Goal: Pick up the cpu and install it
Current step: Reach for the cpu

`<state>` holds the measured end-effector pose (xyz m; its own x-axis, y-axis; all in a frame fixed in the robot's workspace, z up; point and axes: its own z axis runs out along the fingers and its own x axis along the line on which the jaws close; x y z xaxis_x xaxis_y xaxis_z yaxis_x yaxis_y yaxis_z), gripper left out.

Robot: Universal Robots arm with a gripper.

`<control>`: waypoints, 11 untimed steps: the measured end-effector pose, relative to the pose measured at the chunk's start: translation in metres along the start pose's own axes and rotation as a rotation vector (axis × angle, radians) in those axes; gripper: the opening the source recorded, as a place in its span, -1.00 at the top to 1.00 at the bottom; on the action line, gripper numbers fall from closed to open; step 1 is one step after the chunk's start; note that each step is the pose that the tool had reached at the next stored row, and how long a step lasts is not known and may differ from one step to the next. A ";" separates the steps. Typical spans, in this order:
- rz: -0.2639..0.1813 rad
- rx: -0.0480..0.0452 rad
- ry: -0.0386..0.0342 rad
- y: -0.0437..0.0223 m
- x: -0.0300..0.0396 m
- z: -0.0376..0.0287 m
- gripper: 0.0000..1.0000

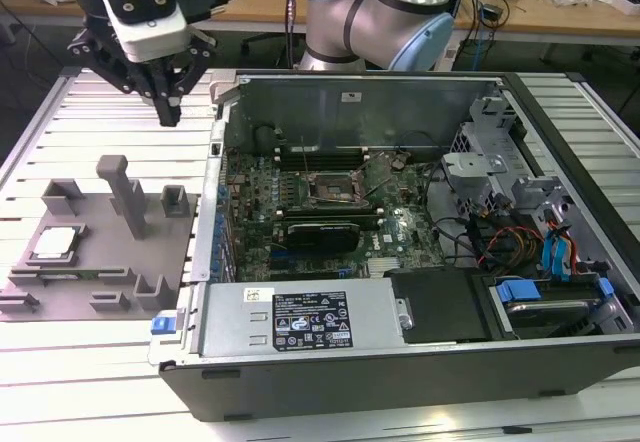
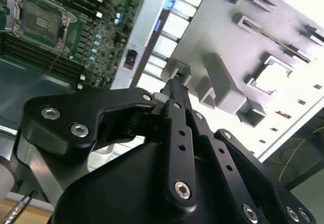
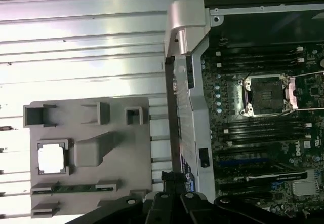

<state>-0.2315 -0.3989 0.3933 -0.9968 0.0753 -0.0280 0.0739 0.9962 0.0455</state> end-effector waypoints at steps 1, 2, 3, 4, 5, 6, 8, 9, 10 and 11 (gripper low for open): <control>0.000 -0.0001 -0.0006 -0.0002 0.0037 -0.0001 0.79; 0.000 0.0000 -0.0010 -0.0005 0.0066 -0.0002 0.79; 0.000 -0.0001 -0.0013 -0.0007 0.0094 -0.0003 0.79; 0.000 -0.0001 -0.0017 -0.0009 0.0117 -0.0003 0.79; 0.000 -0.0001 -0.0022 -0.0011 0.0152 -0.0005 0.79; 0.000 -0.0002 -0.0031 -0.0015 0.0204 -0.0006 0.79; 0.000 -0.0002 -0.0038 -0.0018 0.0247 -0.0008 0.79; 0.000 -0.0003 -0.0046 -0.0021 0.0289 -0.0009 0.79; 0.000 -0.0004 -0.0053 -0.0024 0.0332 -0.0010 0.79; 0.000 -0.0004 -0.0057 -0.0026 0.0353 -0.0011 0.79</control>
<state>-0.2670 -0.3989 0.3932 -0.9966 0.0752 -0.0338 0.0736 0.9962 0.0459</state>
